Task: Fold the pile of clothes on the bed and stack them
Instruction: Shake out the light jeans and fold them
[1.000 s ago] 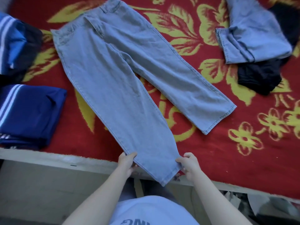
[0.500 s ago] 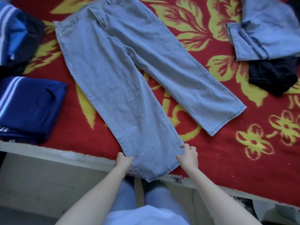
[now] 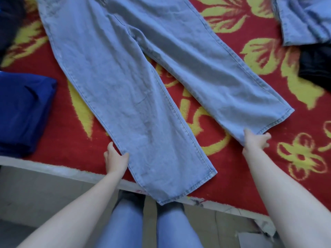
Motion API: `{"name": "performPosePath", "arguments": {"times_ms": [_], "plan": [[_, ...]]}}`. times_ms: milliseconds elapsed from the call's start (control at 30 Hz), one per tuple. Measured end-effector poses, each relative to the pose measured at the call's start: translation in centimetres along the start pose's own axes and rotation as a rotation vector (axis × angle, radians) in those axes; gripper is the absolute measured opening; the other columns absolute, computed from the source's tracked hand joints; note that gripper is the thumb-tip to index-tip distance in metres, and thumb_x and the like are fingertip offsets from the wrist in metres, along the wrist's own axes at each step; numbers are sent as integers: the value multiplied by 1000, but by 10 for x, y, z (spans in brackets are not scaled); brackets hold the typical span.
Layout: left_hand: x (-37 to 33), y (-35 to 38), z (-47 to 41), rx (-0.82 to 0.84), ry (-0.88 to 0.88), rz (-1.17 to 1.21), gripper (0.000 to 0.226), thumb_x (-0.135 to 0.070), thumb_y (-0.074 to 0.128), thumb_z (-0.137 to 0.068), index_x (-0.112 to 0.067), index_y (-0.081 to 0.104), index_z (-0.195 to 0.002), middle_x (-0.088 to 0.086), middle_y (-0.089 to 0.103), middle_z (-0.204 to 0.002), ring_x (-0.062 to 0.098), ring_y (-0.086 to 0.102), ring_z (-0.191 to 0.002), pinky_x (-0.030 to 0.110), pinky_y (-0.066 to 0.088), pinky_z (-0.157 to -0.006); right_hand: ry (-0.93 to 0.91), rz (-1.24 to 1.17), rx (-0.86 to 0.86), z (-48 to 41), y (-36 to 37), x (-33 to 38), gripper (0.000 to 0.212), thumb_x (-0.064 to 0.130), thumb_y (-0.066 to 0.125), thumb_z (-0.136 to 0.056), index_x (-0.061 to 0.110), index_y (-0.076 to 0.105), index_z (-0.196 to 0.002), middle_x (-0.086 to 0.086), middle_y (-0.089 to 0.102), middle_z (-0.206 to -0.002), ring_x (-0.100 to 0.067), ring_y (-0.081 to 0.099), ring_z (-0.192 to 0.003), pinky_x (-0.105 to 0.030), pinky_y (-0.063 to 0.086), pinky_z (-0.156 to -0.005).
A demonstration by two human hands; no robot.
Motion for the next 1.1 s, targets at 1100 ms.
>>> {"name": "performPosePath", "arguments": {"times_ms": [1100], "plan": [[-7,44,81,591,-203,545,21,4,51,-90,-9,58,-105,8,68,-94,19,64,-75,28,54,-53,-2048,575,281,221,6,-49,27,1,30,-95,5,49,-115,-6,49,-86,-24,49,-72,-32,37,-61]]}}
Point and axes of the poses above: each hand's wrist, its own z-axis away from the middle knuckle, its own y-axis out of the palm, x = y × z, the point moved 9 cm from there along -z, towards the middle knuckle
